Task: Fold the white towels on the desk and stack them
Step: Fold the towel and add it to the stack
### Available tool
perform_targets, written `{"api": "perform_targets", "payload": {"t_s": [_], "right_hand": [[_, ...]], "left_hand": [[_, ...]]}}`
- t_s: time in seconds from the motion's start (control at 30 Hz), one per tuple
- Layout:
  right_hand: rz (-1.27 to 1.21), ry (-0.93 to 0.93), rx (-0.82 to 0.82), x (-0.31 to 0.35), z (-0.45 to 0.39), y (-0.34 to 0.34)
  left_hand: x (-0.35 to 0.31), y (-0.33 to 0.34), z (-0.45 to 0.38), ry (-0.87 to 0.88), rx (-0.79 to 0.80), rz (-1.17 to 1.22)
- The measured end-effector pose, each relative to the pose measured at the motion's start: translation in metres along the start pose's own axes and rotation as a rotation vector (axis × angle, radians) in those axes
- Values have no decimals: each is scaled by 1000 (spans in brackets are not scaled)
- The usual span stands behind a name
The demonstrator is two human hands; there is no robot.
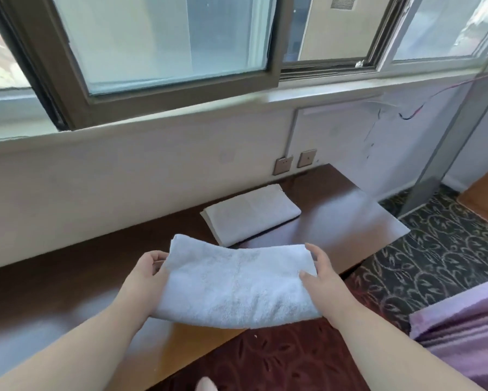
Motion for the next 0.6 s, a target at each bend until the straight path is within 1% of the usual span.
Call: {"api": "perform_targets", "payload": {"t_s": [0.07,0.17,0.27,0.4,0.5,0.6], "right_hand": [[109,26,8,-4,-28,-12],[189,-3,30,-1,-78,-29],[281,-40,50,19,-125,-51],[427,-86,69,47,-181,-80],[496,-86,83,61,-225,-97],[565,-70,127,66,-273,-108]], "left_hand": [[-3,13,-23,23,-31,-9],[-9,29,-59,14,-40,-130],[-20,41,-100,4,-20,-171],[-45,56,-139,80,-15,-290],[-54,73,-164,128,-74,-390],[-60,95,-185,127,-130,-383]]}}
Point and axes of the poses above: each hand's wrist, its own z-axis away from the middle knuckle, its own y-axis out of the palm, x = y × z, the point moved 2 cm from there along -z, towards the middle knuckle, and after that the axes turned 12 degrees about x, right-handed, at the moved point
